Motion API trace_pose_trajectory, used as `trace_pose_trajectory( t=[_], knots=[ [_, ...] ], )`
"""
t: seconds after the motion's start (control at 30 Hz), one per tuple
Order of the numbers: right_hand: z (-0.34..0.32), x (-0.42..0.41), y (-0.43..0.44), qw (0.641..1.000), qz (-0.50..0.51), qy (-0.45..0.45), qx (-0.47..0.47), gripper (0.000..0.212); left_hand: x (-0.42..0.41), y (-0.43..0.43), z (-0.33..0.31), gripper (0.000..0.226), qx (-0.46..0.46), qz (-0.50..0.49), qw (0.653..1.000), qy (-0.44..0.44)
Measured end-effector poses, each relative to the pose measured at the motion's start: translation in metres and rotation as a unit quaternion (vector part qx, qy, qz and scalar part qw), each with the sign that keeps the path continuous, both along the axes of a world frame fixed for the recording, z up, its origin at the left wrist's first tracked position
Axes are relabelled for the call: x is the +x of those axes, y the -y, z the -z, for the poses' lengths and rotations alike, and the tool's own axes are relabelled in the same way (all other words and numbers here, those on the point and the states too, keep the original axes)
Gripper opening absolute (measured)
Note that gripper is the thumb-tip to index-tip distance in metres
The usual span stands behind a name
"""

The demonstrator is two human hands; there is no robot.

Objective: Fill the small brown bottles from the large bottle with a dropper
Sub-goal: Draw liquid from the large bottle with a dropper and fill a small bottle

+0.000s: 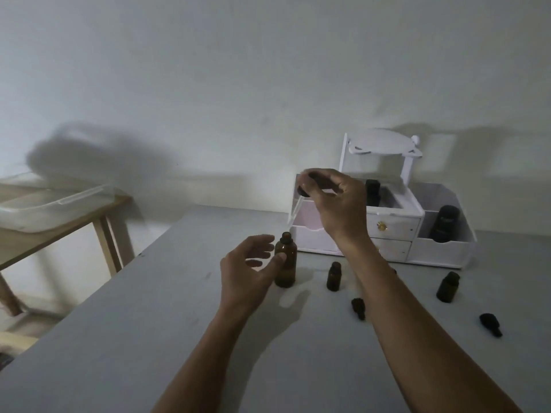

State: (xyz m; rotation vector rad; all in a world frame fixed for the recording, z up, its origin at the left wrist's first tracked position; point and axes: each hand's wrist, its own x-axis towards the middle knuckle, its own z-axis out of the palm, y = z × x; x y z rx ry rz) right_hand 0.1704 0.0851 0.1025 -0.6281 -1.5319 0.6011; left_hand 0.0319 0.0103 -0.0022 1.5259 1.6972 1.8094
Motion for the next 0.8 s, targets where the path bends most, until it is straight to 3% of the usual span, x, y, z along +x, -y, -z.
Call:
trace_pose_trajectory(
  t=[0.17,0.4,0.63,0.8],
  knots=[
    [-0.013,0.031,0.000,0.999,0.009,-0.034,0.002,0.005,0.038,0.007,0.002,0.022,-0.057,0.055,0.997,0.025],
    [0.002,0.072,-0.011,0.999,0.032,-0.001,-0.039,0.011,0.081,-0.018,0.020,0.059,-0.181,0.115,0.977,-0.003],
    [0.016,0.087,-0.020,0.996,0.036,0.035,-0.073,0.003,0.087,-0.040,0.030,0.066,-0.194,0.116,0.974,0.008],
    [0.025,0.086,-0.027,0.992,0.047,0.068,-0.090,0.010,0.086,-0.045,0.026,0.061,-0.190,0.125,0.974,0.015]
  ],
)
